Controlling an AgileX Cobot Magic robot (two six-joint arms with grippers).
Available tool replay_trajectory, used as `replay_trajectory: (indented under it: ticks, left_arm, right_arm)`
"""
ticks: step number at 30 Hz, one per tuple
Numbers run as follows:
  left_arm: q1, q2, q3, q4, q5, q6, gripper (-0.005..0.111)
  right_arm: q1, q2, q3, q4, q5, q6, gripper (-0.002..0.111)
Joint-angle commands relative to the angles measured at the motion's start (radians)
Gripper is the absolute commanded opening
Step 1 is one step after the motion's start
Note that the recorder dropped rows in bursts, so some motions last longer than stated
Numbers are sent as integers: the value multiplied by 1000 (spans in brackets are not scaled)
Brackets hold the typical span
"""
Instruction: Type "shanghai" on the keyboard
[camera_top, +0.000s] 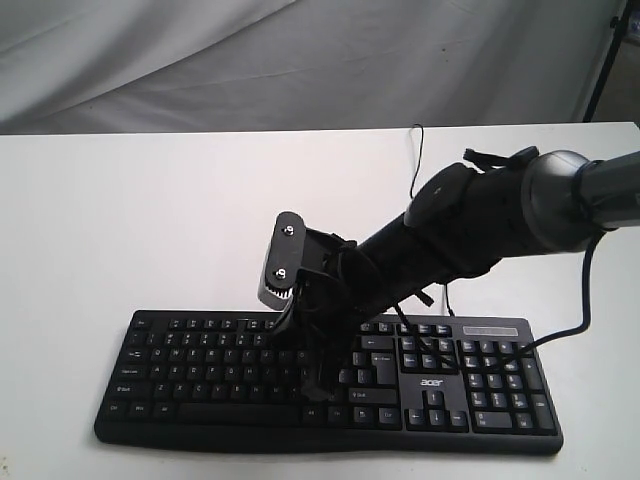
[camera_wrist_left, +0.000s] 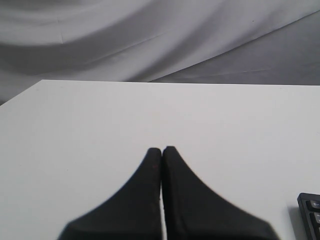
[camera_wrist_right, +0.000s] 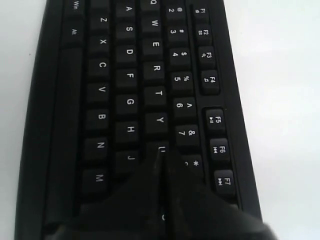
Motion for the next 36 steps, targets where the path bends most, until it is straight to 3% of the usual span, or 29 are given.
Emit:
replay_trajectory:
  ticks: [1,36]
  left_arm:
    - [-4,-5,5,-1,-6,-1,1]
    - [-4,-5,5,-1,-6,-1,1]
  right_arm:
    - [1,1,2,-6,9,-10,0]
    - [1,35,2,20,15,-49,0]
